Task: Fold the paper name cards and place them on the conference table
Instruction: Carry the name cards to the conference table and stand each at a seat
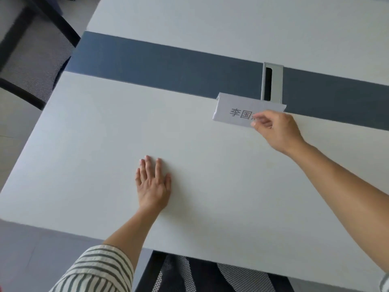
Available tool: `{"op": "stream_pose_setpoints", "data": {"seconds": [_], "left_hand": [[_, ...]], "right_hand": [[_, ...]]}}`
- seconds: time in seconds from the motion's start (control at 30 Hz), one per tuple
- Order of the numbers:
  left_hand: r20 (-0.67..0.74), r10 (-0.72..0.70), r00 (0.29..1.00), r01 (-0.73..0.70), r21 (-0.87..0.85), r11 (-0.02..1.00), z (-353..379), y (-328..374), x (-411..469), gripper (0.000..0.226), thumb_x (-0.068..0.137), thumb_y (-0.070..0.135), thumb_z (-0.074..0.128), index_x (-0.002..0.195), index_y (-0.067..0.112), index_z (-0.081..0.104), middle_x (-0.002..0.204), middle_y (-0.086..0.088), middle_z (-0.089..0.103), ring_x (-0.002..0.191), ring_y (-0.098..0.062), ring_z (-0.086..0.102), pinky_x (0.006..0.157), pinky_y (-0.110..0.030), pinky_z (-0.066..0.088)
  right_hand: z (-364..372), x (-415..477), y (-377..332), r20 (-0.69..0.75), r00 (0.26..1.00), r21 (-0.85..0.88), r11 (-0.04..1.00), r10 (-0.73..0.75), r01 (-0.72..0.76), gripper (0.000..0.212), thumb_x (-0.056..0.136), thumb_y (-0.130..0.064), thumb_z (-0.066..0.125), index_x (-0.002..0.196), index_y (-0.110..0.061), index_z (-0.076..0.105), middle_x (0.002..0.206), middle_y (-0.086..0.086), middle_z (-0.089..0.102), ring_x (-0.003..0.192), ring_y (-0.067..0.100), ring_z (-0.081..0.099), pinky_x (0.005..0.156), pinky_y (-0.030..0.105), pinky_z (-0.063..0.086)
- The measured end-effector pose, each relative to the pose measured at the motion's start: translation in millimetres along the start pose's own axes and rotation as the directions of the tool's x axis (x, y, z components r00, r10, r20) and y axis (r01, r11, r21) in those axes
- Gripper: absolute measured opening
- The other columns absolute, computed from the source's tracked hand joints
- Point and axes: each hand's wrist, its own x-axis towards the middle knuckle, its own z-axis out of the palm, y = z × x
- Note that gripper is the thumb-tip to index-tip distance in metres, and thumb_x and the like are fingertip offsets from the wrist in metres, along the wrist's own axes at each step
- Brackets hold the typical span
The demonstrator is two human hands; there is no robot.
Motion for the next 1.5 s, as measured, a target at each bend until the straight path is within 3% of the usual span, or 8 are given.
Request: {"op": "stream_pose_setpoints", "data": {"seconds": [0.13, 0.23, 0.3, 0.53, 0.87, 1.2, 1.33, 1.5], "left_hand": [[0.125, 0.022, 0.992, -0.012, -0.077, 0.997, -35.7, -5.5, -2.1, 0.051, 0.093, 0.036, 0.048, 0.139, 0.017, 0.042, 0.156, -0.010, 0.028, 0.144, -0.028, 0.021, 0.113, -0.041, 0.024], [0.298, -0.016, 0.955, 0.113, -0.311, 0.944, -68.9, -11.7, -20.7, 0.038, 0.091, 0.035, 0.054, 0.123, 0.015, 0.058, 0.121, -0.009, 0.065, 0.113, -0.029, 0.057, 0.089, -0.035, 0.046], [0.410, 0.029, 0.912, 0.182, -0.464, 0.867, -91.8, -14.9, -47.4, 0.034, 0.090, 0.034, 0.057, 0.116, 0.013, 0.062, 0.106, -0.010, 0.070, 0.097, -0.027, 0.064, 0.079, -0.034, 0.048], [0.363, 0.235, 0.902, 0.092, -0.692, 0.716, -144.2, -47.9, -166.2, 0.013, 0.094, 0.023, 0.056, 0.103, 0.018, 0.065, 0.094, -0.008, 0.072, 0.088, -0.023, 0.068, 0.080, -0.037, 0.051], [0.437, 0.462, 0.772, -0.104, -0.631, 0.769, -135.9, -17.6, -257.0, 0.008, 0.092, 0.022, 0.059, 0.093, 0.024, 0.067, 0.087, -0.004, 0.074, 0.085, -0.022, 0.068, 0.079, -0.035, 0.050], [0.459, 0.727, 0.510, -0.497, -0.533, 0.685, -93.7, 138.9, -357.9, 0.018, 0.094, 0.033, 0.054, 0.109, 0.028, 0.062, 0.096, 0.006, 0.070, 0.091, -0.008, 0.064, 0.075, -0.023, 0.046], [0.565, 0.770, 0.296, -0.593, -0.523, 0.612, -53.0, 211.6, -428.6, 0.018, 0.094, 0.032, 0.053, 0.110, 0.028, 0.061, 0.096, -0.001, 0.072, 0.074, -0.005, 0.064, 0.076, -0.024, 0.050], [0.685, 0.726, 0.063, -0.656, -0.519, 0.548, -19.5, 292.9, -484.3, 0.022, 0.092, 0.034, 0.057, 0.114, 0.035, 0.057, 0.108, 0.011, 0.067, 0.097, 0.008, 0.060, 0.078, -0.006, 0.046]], "right_hand": [[13.4, -81.7, 7.3, 0.169, 0.980, 0.151, 0.980, 0.106, -0.132, 0.020, 0.089, -0.024, 0.062, 0.106, -0.016, 0.070, 0.085, -0.002, 0.070, 0.087, 0.022, 0.069, 0.087, 0.038, 0.053], [27.4, -149.9, 12.0, 0.224, 0.952, 0.288, 0.919, 0.207, -0.268, 0.013, 0.088, -0.020, 0.064, 0.100, -0.020, 0.069, 0.081, -0.004, 0.070, 0.082, 0.018, 0.071, 0.077, 0.033, 0.052], [33.6, -197.7, 10.0, 0.267, 0.924, 0.366, 0.858, 0.274, -0.360, 0.012, 0.088, -0.019, 0.064, 0.099, -0.019, 0.069, 0.084, -0.003, 0.071, 0.080, 0.014, 0.072, 0.071, 0.027, 0.047], [38.3, -358.7, -26.4, 0.215, 0.860, 0.576, 0.651, 0.463, -0.494, 0.015, 0.091, -0.018, 0.061, 0.104, -0.020, 0.068, 0.095, 0.000, 0.075, 0.083, 0.011, 0.073, 0.072, 0.027, 0.054], [30.1, -533.4, -40.9, 0.077, 0.772, 0.705, 0.513, 0.631, -0.489, 0.015, 0.088, -0.020, 0.066, 0.102, -0.025, 0.070, 0.091, -0.002, 0.077, 0.083, 0.009, 0.073, 0.073, 0.027, 0.055], [0.7, -698.1, 33.4, -0.039, 0.545, 0.876, 0.292, 0.837, -0.385, 0.014, 0.087, -0.020, 0.066, 0.099, -0.024, 0.072, 0.089, 0.000, 0.077, 0.084, 0.013, 0.073, 0.074, 0.030, 0.052], [-21.0, -762.6, 85.3, -0.054, 0.417, 0.907, 0.219, 0.907, -0.360, 0.013, 0.086, -0.019, 0.067, 0.097, -0.024, 0.073, 0.088, -0.001, 0.078, 0.081, 0.012, 0.073, 0.074, 0.031, 0.053], [-48.3, -811.8, 149.8, -0.035, 0.303, 0.931, 0.142, 0.952, -0.338, 0.014, 0.087, -0.016, 0.066, 0.098, -0.022, 0.072, 0.086, -0.002, 0.078, 0.078, 0.013, 0.073, 0.071, 0.030, 0.054]]}}
